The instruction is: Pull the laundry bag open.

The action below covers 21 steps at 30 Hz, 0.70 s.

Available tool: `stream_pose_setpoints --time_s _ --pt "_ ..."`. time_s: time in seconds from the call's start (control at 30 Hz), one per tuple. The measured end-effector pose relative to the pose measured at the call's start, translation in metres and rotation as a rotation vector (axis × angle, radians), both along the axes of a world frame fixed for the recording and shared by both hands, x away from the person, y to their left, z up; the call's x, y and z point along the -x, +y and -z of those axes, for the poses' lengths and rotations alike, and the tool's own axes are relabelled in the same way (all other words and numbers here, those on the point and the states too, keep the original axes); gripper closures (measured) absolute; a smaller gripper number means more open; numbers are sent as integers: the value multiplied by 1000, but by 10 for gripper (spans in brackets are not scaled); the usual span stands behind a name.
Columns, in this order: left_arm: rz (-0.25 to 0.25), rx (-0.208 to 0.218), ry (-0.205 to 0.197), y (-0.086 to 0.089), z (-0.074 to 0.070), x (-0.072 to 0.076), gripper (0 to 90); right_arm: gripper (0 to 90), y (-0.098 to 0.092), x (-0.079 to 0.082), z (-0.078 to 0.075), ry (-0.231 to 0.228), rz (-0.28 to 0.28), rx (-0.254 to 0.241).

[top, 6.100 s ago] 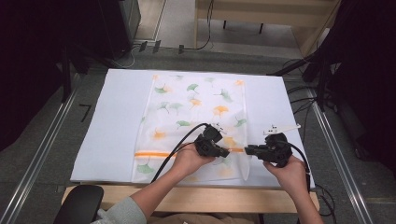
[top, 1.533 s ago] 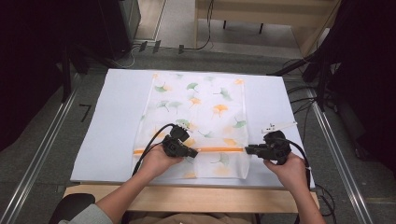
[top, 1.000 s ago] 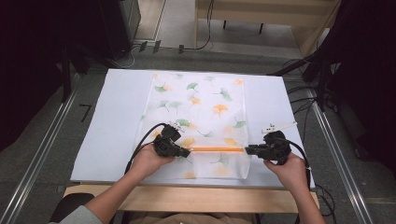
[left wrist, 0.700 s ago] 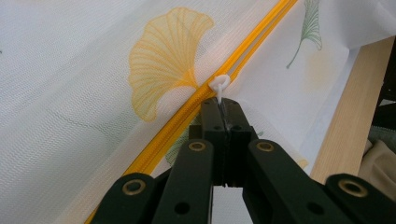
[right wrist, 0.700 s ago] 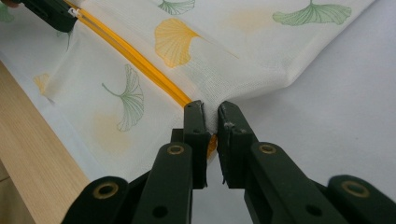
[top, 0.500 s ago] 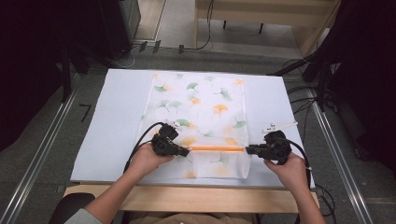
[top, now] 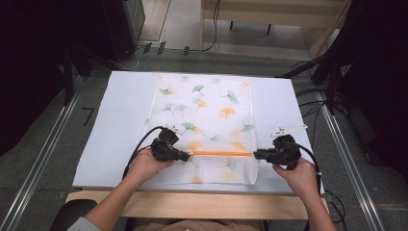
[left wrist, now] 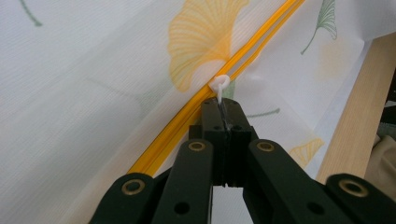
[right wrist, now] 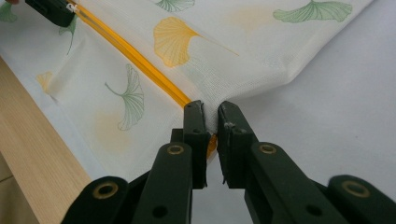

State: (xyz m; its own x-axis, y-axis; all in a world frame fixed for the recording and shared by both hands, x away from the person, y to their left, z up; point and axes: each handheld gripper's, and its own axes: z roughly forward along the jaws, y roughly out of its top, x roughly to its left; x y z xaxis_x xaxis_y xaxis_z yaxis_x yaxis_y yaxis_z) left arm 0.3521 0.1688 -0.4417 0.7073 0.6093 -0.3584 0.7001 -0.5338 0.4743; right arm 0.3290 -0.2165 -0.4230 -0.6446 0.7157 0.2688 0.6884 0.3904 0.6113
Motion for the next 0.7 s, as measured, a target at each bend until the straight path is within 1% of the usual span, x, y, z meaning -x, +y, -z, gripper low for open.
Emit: stream_pose_setpoints --time_s 0.03,0.07,0.1,0.23,0.27,0.3,0.37,0.4,0.47,0.53,0.63,0.7 --pt "-11 3 1 1 0 1 900 847 0 0 0 -1 -1 0" --pt "-5 -4 -1 3 0 0 900 847 0 0 0 -1 0 1" --pt "-10 -8 -4 6 0 1 900 847 0 0 0 0 -2 2" --pt "-31 -2 -1 13 1 1 900 847 1 -2 1 3 -6 6" --pt "-35 2 3 14 2 1 900 847 1 -2 1 3 -6 6" --pt "-29 -4 -1 16 1 1 900 847 1 -2 0 4 -5 4" --pt "-37 15 5 18 1 1 900 847 1 -2 0 3 -3 1" --pt "-41 20 2 19 1 0 900 847 1 -2 1 2 -3 1" --pt "-45 26 9 18 2 0 900 847 1 -3 1 1 -3 2" --pt "-43 19 8 18 3 0 900 847 1 -3 1 7 -3 4" --pt "-46 29 2 19 2 -1 900 847 1 -3 1 5 -3 1" --pt "-47 27 -1 19 1 -1 900 847 1 -3 1 3 -5 0"
